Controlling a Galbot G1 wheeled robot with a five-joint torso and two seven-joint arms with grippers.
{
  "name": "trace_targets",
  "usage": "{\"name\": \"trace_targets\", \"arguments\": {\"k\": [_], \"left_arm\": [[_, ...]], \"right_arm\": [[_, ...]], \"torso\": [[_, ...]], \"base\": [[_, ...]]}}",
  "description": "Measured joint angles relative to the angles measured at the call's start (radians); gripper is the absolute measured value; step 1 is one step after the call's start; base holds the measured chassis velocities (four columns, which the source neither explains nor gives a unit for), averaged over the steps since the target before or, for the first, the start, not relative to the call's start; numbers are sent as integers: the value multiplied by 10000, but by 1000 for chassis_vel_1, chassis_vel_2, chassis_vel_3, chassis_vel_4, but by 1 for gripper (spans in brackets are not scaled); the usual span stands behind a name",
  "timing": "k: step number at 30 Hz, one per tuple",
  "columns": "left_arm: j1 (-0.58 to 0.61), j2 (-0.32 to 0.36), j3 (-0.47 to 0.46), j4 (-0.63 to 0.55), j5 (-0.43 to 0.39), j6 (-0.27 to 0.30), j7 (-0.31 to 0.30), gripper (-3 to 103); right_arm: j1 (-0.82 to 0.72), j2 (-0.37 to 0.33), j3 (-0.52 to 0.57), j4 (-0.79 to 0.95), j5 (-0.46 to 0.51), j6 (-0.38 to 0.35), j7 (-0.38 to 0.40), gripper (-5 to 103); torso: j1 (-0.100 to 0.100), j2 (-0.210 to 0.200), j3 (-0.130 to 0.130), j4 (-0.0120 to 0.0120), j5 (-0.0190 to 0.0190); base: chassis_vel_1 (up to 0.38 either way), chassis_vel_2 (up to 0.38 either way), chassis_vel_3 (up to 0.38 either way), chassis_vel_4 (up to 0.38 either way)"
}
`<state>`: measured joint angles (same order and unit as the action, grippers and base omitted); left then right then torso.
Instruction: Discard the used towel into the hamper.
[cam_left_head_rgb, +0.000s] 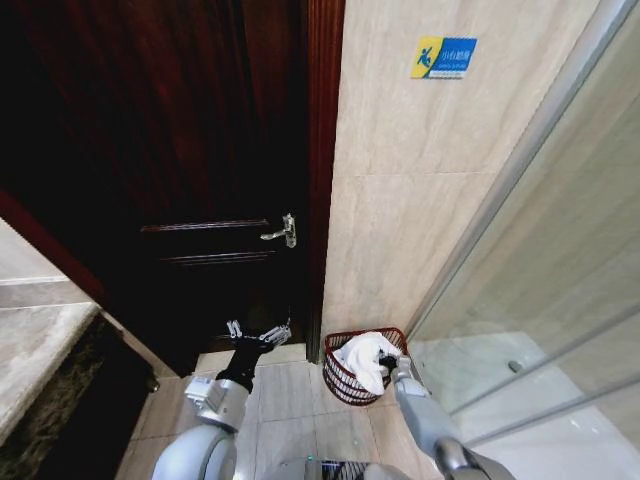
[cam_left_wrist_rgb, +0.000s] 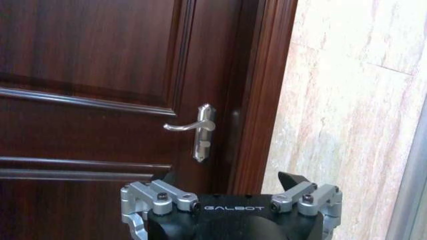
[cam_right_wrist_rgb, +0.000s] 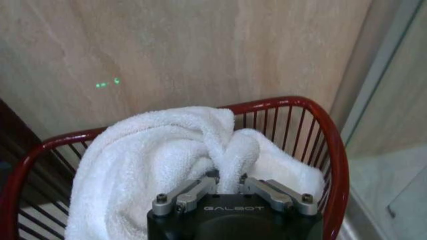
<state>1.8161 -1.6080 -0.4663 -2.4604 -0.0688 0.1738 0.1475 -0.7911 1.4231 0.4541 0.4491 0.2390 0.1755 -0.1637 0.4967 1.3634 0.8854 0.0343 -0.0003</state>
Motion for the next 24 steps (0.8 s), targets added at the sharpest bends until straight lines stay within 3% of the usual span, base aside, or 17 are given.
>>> {"name": "trace_targets", "arguments": {"k": [9, 16, 20, 22, 24], "left_arm": [[0, 0, 0, 0, 0, 0, 0, 100], [0, 0, 0, 0, 0, 0, 0, 100], [0, 0, 0, 0, 0, 0, 0, 100], [0, 0, 0, 0, 0, 0, 0, 100], [0, 0, 0, 0, 0, 0, 0, 100]], "right_arm": [[394, -115, 52, -787, -92, -668, -738, 7], [861, -37, 79, -1190, 517, -1044, -628, 7], [1296, -2, 80, -1268, 1007, -1534, -414, 7], [1174, 28, 20, -687, 2422, -2172, -414, 7], [917, -9, -15, -78, 2813, -2518, -289, 3]], "torso": [[0, 0, 0, -1, 5], [1, 0, 1, 0, 6], [0, 0, 1, 0, 3], [2, -1, 1, 3, 6], [2, -1, 1, 4, 8]], "base": [[0, 0, 0, 0], [0, 0, 0, 0], [0, 0, 0, 0], [0, 0, 0, 0], [0, 0, 0, 0]]}}
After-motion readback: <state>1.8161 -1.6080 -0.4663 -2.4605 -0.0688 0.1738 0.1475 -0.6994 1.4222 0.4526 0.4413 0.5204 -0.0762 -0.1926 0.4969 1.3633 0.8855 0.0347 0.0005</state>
